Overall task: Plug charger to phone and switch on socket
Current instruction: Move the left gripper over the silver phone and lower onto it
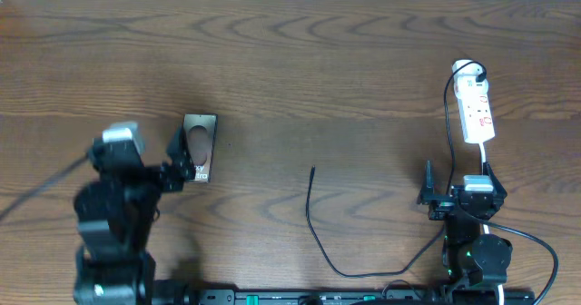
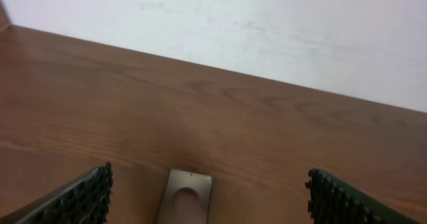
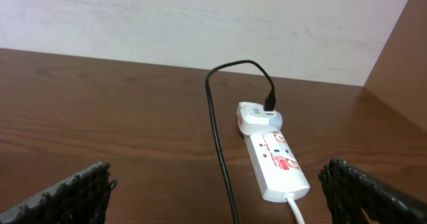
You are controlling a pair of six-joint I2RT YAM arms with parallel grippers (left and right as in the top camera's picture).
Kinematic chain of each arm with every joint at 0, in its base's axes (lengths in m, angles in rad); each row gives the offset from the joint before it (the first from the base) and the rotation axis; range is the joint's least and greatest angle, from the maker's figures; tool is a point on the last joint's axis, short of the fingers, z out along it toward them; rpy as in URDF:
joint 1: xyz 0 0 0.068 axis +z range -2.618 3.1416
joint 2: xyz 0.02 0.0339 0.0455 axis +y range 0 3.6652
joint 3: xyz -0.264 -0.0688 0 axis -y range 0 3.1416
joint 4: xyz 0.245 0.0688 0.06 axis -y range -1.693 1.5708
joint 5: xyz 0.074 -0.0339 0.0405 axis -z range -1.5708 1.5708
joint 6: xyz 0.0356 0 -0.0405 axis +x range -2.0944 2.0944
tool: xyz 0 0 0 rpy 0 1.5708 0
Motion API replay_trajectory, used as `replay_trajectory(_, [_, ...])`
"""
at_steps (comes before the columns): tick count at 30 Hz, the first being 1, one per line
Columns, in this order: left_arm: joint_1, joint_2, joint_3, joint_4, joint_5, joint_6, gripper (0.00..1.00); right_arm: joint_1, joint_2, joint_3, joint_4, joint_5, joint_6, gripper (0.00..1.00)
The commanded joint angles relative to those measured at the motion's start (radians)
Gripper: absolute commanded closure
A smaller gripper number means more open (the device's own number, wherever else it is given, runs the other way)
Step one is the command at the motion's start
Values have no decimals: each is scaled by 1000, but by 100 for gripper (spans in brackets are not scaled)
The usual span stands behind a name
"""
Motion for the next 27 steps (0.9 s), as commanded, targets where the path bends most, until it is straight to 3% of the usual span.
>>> replay_trajectory(1, [4,180,180,-90,38,76,8,4,-8,-1,-4,-6,11,1])
replay_trajectory(13, [4,844,900,-681,34,288,8,4,-8,-1,-4,-6,11,1])
replay_trajectory(23, [4,1052,951,-764,34,300,8,4,-8,-1,-4,-6,11,1])
replay_trajectory(25, [4,1081,951,-775,34,300,67,4,-8,-1,-4,-6,11,1])
replay_trajectory(26, [4,1090,951,-775,34,300,81,4,-8,-1,-4,-6,11,1])
replay_trajectory(27, [4,1099,951,-774,34,300,81,4,-8,-1,-4,-6,11,1])
